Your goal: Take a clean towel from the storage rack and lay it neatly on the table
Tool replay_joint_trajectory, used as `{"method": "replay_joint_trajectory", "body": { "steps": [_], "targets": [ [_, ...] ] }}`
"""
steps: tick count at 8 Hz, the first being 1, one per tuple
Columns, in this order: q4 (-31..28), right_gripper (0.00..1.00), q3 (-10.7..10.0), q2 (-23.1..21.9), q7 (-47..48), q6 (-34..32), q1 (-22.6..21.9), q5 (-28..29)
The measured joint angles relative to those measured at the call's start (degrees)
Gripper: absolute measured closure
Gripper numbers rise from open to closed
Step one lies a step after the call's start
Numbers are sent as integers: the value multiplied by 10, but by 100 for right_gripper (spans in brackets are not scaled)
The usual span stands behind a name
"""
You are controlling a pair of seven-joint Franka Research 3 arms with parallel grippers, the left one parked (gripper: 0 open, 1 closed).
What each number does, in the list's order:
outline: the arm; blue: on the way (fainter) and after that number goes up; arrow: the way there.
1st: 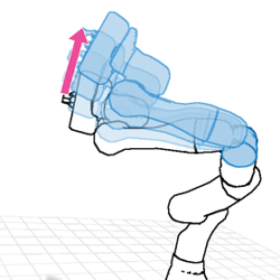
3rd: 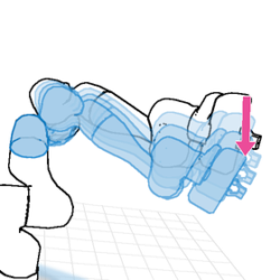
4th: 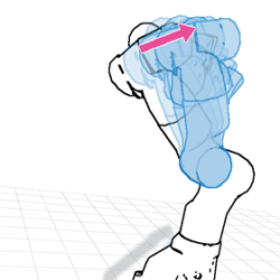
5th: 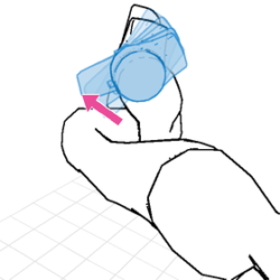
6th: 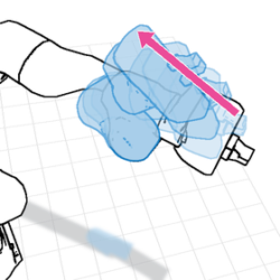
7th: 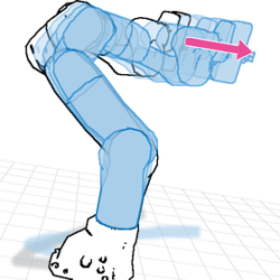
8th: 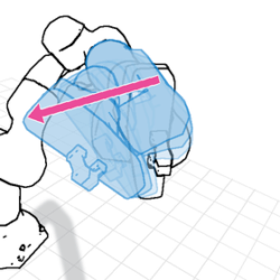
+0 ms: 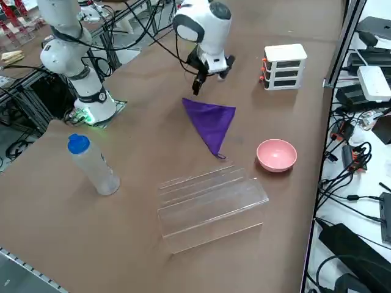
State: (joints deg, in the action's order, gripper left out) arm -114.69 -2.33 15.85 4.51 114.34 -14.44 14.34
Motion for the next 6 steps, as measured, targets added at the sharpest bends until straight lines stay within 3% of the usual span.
{"method": "replay_joint_trajectory", "body": {
  "steps": [2, 3, 6],
  "targets": [
    [3, 7, 0, 21, 28, 73, -1, -12],
    [8, 26, 0, 43, 57, 103, -5, -40],
    [90, 29, 0, 122, 200, 121, -39, -131]
  ]
}}
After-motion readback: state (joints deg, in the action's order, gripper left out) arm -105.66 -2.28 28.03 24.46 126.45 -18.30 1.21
